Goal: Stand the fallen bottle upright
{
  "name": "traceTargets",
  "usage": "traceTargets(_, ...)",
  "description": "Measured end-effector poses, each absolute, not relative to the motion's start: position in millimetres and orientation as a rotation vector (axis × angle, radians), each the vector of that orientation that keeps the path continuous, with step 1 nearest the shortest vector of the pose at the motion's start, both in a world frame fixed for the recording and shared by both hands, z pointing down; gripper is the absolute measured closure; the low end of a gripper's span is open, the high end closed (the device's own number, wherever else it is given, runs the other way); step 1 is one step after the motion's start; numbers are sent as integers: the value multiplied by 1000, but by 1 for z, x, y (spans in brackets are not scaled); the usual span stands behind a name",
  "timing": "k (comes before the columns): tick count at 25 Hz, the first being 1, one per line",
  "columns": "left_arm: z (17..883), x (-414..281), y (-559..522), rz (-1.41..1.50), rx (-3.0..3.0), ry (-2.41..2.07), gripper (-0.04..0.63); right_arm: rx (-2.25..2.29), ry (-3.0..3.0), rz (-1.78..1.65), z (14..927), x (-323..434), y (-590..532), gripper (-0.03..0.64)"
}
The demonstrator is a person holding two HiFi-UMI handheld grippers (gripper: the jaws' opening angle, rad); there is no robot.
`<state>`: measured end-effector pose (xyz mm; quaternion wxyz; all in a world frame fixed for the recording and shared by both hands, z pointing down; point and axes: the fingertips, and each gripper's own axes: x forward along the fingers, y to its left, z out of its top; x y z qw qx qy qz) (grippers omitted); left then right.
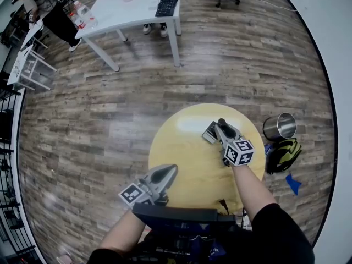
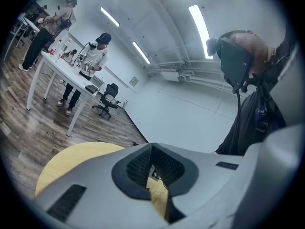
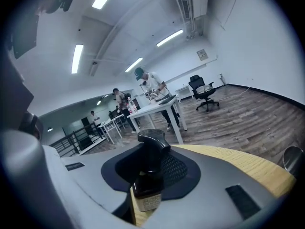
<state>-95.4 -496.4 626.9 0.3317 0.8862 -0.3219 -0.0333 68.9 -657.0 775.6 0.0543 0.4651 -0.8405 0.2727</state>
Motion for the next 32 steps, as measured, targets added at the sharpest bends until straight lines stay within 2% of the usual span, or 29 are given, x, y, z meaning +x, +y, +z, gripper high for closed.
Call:
traceTargets(4,626,-98,-488,-84,2318,-840,572,1350,-2551,653,775,53,-642,504)
traceTargets(8,625,-96,-479,-83,2320,-839,572,1203,-2527,266,777,27,-615,499)
traceTargets(13,616,-94,-467,-84,2329,-843,572,1177,-2529,358,781,34,-608,507)
traceTargets(18,600,-96,-453,-95,2343,-867,572,1151,-2536,541,775,39,-596,332)
traceTargets(28,579,-81,-427,-105,2357,-875,572,1223,-2408,736,769,70,-584,291)
traceTargets(30,578,-76,-422,-105,2359,-871,572,1225,-2370,750,774,75,-581,251)
traceTargets(31,578,-74,-419,-104,2361,-868,572,1233,-2348,755,779,78,-579,188)
traceTargets(32,578,-72,-416,-104,2364,-864,572,1242,-2329,753,783,80,-577,169)
